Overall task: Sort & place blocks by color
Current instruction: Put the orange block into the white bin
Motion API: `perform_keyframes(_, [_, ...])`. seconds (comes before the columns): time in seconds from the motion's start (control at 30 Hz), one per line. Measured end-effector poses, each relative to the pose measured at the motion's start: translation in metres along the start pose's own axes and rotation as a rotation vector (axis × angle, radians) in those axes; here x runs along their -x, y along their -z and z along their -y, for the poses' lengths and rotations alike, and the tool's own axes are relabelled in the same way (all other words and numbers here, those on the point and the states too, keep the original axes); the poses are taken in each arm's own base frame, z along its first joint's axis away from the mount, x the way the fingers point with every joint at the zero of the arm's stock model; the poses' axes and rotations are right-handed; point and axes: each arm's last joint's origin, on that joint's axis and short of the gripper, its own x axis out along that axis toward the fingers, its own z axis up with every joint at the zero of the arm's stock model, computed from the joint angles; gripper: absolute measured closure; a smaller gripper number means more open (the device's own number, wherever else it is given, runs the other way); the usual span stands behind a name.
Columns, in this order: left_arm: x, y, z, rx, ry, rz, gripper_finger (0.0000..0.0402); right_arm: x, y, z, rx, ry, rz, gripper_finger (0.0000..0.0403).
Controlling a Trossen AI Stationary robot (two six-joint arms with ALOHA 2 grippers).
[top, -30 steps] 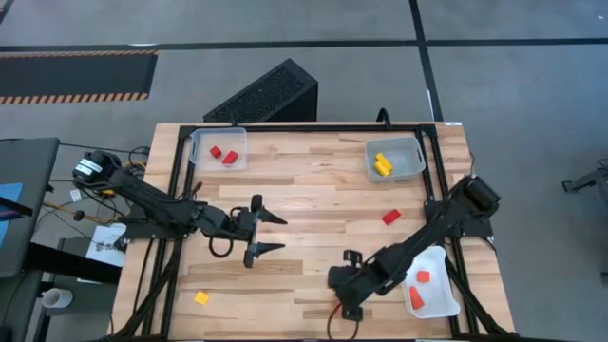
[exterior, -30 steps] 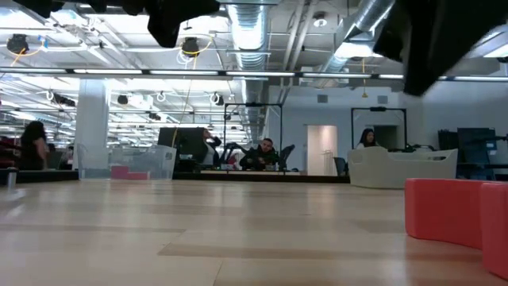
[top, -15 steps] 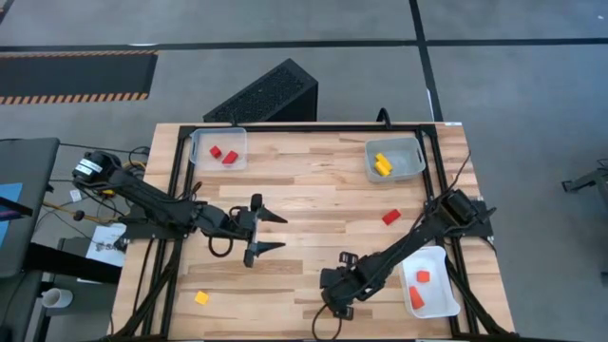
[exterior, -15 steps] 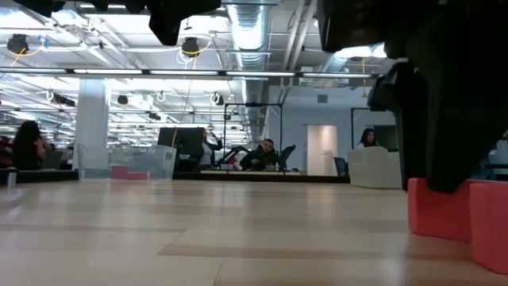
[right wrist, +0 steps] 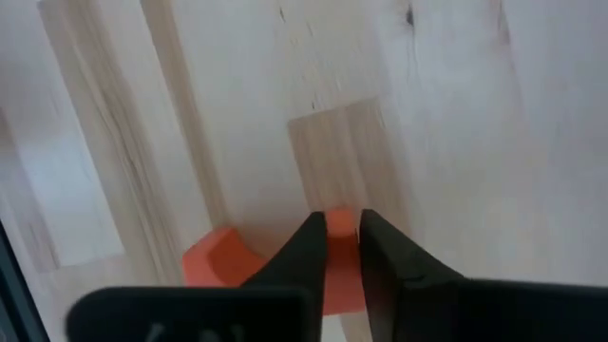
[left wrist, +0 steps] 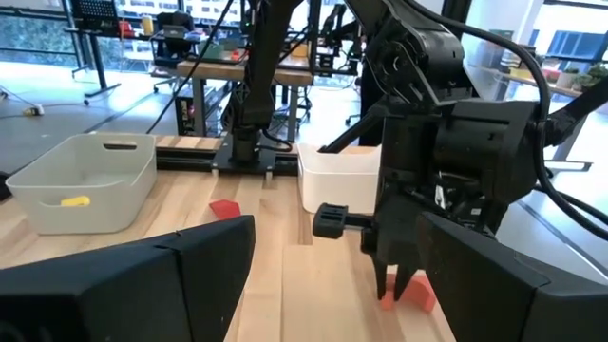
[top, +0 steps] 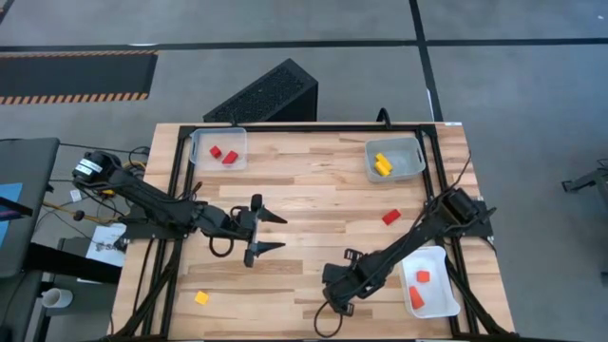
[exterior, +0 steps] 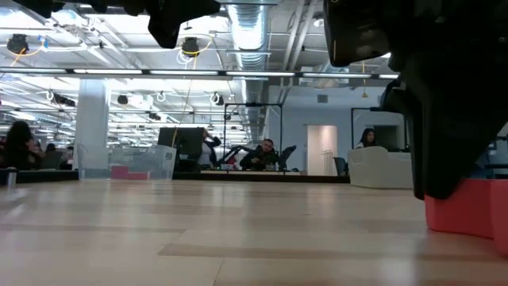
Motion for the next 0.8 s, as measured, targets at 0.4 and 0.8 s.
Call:
perform_keyframes(0.4, [0.000,0.000,0.000,0.004,-0.001,-0.002,0.0123,0.013,0.005,0.004,0.020,0.025,-0.013,0.0371])
perform_keyframes(0.8, [0.000,0.000,0.000,0.004,-0.009,-0.002,0.0123,0.076,0.019,0.018,-0.016,0.119,0.056,0.0381])
